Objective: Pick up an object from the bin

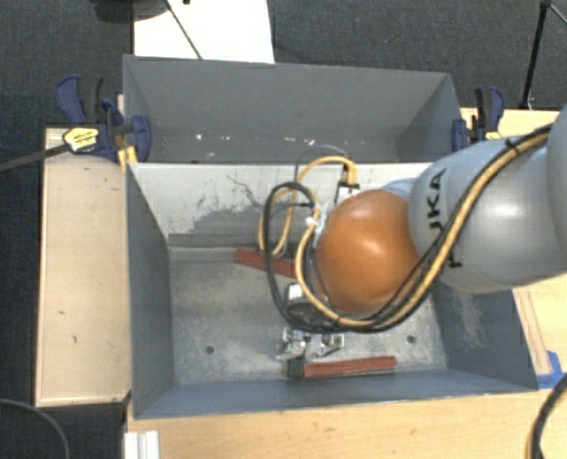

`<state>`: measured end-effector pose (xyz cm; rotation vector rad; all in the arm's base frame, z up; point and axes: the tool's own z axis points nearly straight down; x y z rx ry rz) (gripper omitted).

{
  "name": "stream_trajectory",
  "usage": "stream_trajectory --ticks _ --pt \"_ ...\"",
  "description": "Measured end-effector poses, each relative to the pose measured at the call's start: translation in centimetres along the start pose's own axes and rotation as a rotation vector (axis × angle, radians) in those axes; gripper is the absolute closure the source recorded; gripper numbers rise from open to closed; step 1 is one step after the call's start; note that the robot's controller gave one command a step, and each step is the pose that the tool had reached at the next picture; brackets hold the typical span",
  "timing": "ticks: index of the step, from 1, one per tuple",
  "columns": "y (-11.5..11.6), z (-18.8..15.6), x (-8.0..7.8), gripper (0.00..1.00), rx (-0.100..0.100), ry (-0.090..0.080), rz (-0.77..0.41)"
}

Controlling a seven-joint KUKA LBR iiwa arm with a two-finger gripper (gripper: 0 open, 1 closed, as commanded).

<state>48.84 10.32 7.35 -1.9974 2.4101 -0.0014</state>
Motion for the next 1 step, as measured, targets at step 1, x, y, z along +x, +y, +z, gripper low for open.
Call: stream_trajectory --ticks 1 --pt "0.14 -12.91 -1.54 1.00 -0.007 0.007 0.076"
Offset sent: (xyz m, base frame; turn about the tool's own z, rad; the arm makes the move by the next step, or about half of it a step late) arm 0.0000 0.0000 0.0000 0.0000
